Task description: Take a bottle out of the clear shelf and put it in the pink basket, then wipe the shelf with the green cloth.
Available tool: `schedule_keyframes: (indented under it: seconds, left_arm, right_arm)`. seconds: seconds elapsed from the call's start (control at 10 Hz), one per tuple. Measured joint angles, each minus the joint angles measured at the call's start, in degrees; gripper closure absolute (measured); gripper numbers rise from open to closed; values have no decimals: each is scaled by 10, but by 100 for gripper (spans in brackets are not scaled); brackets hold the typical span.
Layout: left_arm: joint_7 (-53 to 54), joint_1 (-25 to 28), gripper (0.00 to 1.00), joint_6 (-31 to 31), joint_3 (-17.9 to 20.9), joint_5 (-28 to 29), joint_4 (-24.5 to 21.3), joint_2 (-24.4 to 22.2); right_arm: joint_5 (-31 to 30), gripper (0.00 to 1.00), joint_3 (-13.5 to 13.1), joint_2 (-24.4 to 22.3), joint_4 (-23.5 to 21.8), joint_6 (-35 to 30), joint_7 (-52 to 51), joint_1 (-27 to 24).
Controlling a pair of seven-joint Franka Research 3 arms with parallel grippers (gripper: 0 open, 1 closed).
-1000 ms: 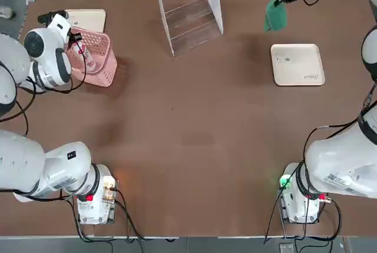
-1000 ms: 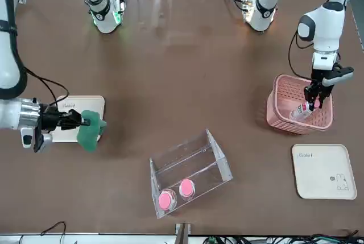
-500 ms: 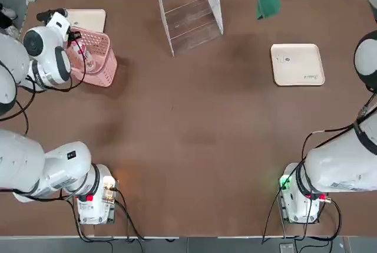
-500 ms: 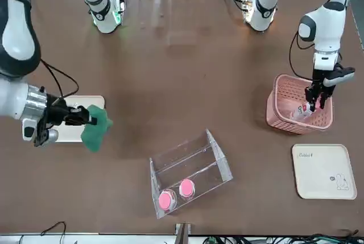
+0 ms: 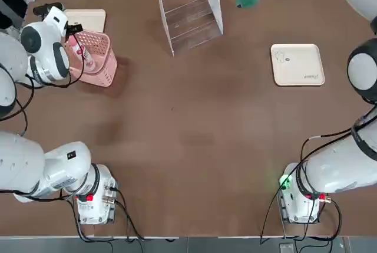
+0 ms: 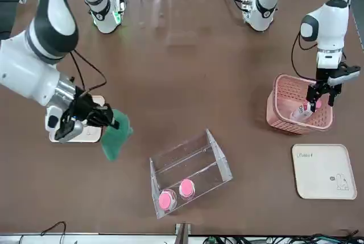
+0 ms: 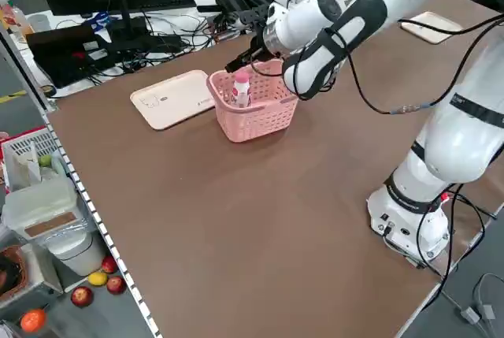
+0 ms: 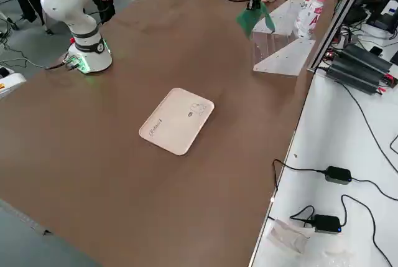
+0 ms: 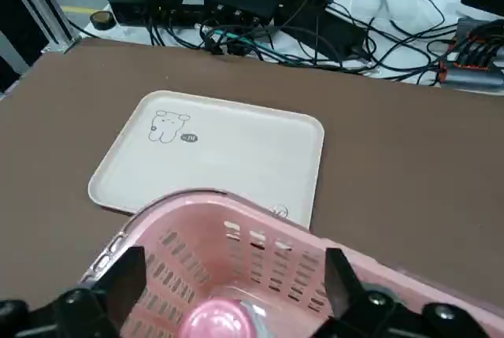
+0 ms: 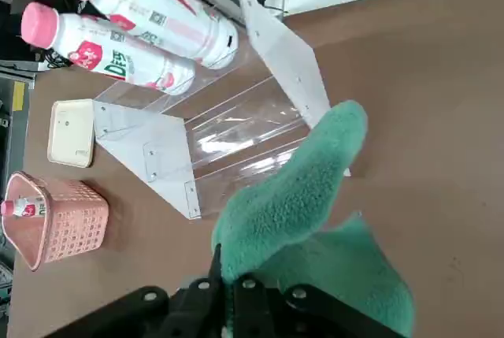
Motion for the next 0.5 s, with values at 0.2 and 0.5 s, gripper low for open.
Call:
schedule_keyframes:
  seconds: [0.2,0.5]
  left_arm:
    - [0,0,0,-79,-13,0,48,-11]
    - [0,0,0,-273,-16,0,167,-18]
  right_arm:
    - [-2,96,-1,-8,-26,61,0,42]
    - [-65,96,-5,-15,-49,120,2,93]
